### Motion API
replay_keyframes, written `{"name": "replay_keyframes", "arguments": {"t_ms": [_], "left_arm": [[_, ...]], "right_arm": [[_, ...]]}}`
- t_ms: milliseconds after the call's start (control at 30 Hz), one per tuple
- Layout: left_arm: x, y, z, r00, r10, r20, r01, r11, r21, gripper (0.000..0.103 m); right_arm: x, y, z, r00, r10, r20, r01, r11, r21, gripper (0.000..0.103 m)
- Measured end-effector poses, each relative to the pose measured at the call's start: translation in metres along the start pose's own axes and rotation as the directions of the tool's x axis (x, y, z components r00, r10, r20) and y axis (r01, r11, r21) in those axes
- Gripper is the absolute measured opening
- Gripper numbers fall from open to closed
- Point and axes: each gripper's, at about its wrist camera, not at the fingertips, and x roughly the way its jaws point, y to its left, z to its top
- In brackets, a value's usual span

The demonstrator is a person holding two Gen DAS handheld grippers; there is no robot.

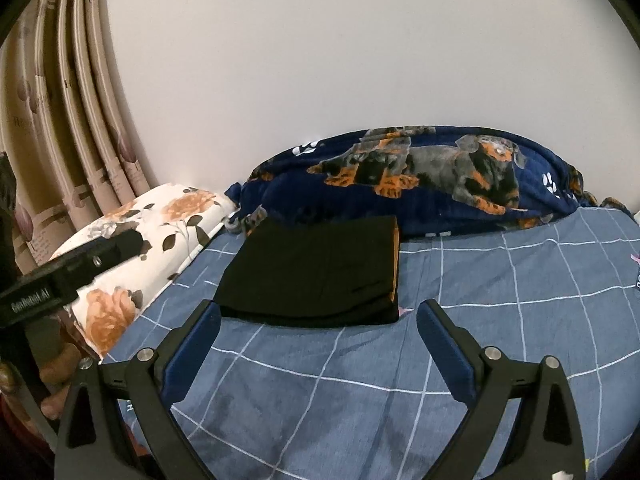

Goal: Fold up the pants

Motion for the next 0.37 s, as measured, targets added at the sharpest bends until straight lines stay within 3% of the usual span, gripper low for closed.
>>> {"name": "replay_keyframes", "arguments": {"t_ms": [367], "left_arm": [[0.001, -0.003, -0.012, 1.0, 0.016, -0.001, -0.016, 1.0, -0.01, 0.103]], "right_arm": [[0.001, 0.003, -0.005, 1.0, -0.011, -0.01, 0.011, 1.0, -0.005, 0.1]]}}
